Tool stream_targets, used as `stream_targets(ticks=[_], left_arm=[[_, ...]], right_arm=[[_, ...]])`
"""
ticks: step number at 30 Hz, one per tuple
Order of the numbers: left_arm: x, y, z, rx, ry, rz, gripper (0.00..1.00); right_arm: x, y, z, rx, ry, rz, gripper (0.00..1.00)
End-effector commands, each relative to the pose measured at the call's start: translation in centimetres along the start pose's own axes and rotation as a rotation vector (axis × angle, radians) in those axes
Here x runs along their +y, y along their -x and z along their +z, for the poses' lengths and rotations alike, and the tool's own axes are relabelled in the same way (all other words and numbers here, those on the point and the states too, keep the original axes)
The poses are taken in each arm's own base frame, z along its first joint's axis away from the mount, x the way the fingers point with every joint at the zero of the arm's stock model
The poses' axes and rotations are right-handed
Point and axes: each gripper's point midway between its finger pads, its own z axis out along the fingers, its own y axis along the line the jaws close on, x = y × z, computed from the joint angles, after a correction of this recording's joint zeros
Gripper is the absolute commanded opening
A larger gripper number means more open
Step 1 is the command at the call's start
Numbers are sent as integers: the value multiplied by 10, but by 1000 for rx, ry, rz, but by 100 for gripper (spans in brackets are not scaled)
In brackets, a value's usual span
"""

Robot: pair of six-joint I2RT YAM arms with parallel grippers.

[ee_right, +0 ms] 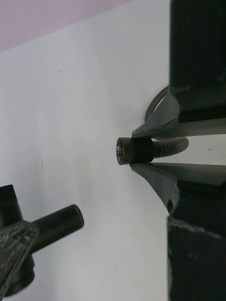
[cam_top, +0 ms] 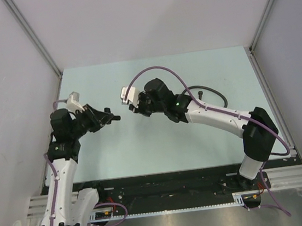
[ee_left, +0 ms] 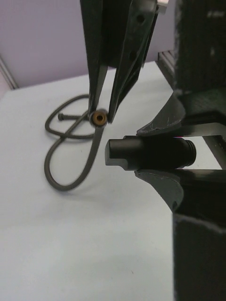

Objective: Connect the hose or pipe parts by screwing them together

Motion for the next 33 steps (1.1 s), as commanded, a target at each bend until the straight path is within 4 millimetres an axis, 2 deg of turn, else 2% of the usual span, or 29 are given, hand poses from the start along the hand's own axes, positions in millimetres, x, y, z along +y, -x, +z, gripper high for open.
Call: stream_targets(ticks=[1, 3, 4, 6, 8, 9, 11, 12, 14, 15, 22, 25, 33], left_arm=[[-60, 14, -13, -6, -256, -20, 0], [-66, 15, -13, -3, -292, -38, 0], [-67, 15, -13, -1, -299, -41, 0], [-69, 16, -12, 5, -305, -59, 0], [-70, 15, -8, 28, -306, -106, 0], [-67, 12, -3, 52, -300, -132, 0], [-67, 8, 1, 78, -298, -162, 0], [-64, 7, 4, 84, -287, -175, 0], [-69, 0, 8, 107, -293, -177, 0], [-70, -1, 9, 112, -292, -180, 0], [-82, -7, 14, 145, -313, -183, 0], [-80, -11, 16, 158, -309, -186, 0], [-73, -15, 20, 160, -294, -182, 0]], right_arm=[[-15, 4, -13, 8, -112, 48, 0], [-16, 13, -23, -19, -147, 43, 0], [-15, 5, -24, -8, -166, 48, 0], [-14, 14, -33, -42, -193, 51, 0], [-2, 6, -38, -28, -198, 29, 0], [-9, 14, -41, -61, -253, 16, 0], [-5, 6, -44, -47, -274, -13, 0], [-5, 13, -49, -70, -297, -21, 0], [-2, 10, -52, -72, -308, -46, 0], [-2, 16, -56, -93, -323, -53, 0], [12, 32, -57, -136, -293, -110, 0], [16, 39, -58, -157, -279, -125, 0], [26, 31, -55, -126, -240, -142, 0]])
